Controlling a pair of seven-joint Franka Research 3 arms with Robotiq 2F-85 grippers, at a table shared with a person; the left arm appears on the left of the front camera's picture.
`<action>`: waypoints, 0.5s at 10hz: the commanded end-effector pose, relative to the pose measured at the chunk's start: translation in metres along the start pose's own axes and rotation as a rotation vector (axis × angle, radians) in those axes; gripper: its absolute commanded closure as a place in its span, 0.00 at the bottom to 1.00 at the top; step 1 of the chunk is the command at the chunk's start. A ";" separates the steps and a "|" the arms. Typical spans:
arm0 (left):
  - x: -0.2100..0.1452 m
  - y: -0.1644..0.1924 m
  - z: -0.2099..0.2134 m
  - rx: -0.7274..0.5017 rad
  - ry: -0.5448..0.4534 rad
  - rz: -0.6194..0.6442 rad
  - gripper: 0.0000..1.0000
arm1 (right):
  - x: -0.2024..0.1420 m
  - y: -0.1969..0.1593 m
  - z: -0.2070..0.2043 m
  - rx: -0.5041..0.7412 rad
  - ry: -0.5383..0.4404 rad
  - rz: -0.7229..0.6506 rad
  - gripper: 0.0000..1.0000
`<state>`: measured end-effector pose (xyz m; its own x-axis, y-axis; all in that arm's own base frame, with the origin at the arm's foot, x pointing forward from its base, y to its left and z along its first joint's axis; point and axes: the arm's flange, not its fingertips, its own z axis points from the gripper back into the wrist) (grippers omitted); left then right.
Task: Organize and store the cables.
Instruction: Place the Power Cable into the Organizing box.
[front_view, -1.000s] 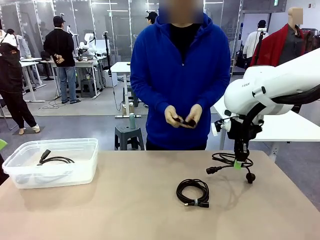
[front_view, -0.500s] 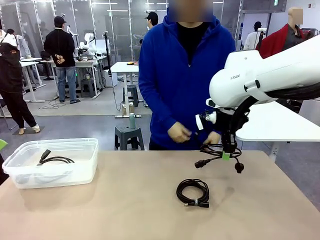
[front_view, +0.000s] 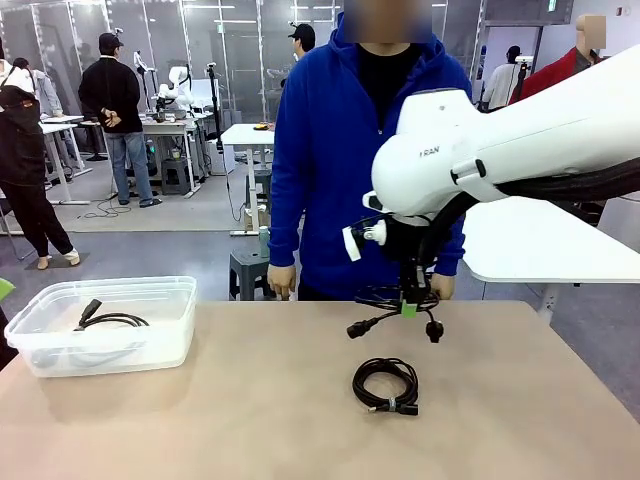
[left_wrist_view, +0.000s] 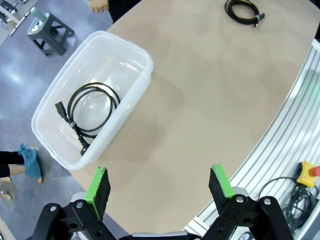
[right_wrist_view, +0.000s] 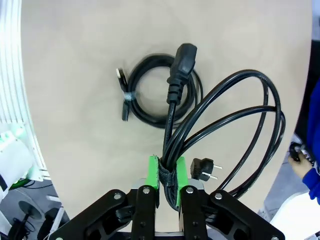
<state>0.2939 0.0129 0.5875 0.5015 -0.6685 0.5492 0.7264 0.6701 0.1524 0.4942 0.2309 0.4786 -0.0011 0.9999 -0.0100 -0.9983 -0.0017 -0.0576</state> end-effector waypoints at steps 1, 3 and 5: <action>0.000 0.000 -0.001 -0.004 0.002 -0.001 0.00 | 0.033 0.002 0.006 -0.026 0.064 0.007 0.92; 0.000 0.000 -0.001 -0.004 0.002 -0.001 0.00 | 0.077 0.014 0.008 -0.043 0.099 0.054 0.92; 0.000 0.000 -0.001 -0.004 0.002 -0.001 0.00 | 0.119 0.031 0.009 -0.054 0.104 0.123 0.92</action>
<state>0.2939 0.0128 0.5875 0.5014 -0.6687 0.5491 0.7266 0.6700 0.1524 0.4581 0.3350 0.4807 -0.1174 0.9888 -0.0925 -0.9872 -0.1263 -0.0972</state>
